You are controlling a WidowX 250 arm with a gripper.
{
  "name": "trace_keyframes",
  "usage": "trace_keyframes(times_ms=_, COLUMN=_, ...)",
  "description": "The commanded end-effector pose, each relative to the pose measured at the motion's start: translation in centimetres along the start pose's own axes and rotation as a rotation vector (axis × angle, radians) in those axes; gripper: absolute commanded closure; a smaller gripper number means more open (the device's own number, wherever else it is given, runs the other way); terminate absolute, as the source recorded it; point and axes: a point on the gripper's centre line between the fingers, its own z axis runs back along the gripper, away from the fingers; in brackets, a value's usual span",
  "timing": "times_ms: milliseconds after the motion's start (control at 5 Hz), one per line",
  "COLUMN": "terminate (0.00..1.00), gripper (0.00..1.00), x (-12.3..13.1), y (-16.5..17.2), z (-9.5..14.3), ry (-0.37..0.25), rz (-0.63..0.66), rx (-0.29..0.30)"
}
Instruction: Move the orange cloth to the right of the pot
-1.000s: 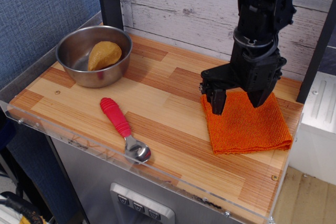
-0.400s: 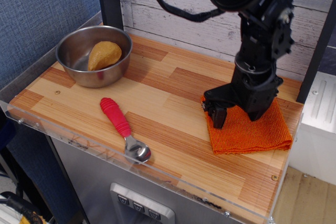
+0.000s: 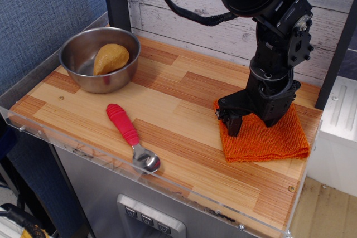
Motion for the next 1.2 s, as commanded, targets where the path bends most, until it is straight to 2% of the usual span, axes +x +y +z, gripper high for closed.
trace_keyframes(times_ms=0, terminate=0.0, gripper=0.0, x=-2.4, y=-0.8, z=-0.1, ry=-0.037, rz=0.102, rx=-0.051)
trace_keyframes(times_ms=400, terminate=0.0, gripper=0.0, x=-5.0, y=-2.2, z=-1.4, ry=-0.045, rz=0.172, rx=-0.106)
trace_keyframes(times_ms=600, terminate=0.0, gripper=0.0, x=-6.6, y=-3.2, z=-1.7, ry=-0.023, rz=0.198, rx=-0.122)
trace_keyframes(times_ms=1000, terminate=0.0, gripper=0.0, x=-11.0, y=-5.3, z=0.0, ry=0.073, rz=0.275, rx=-0.113)
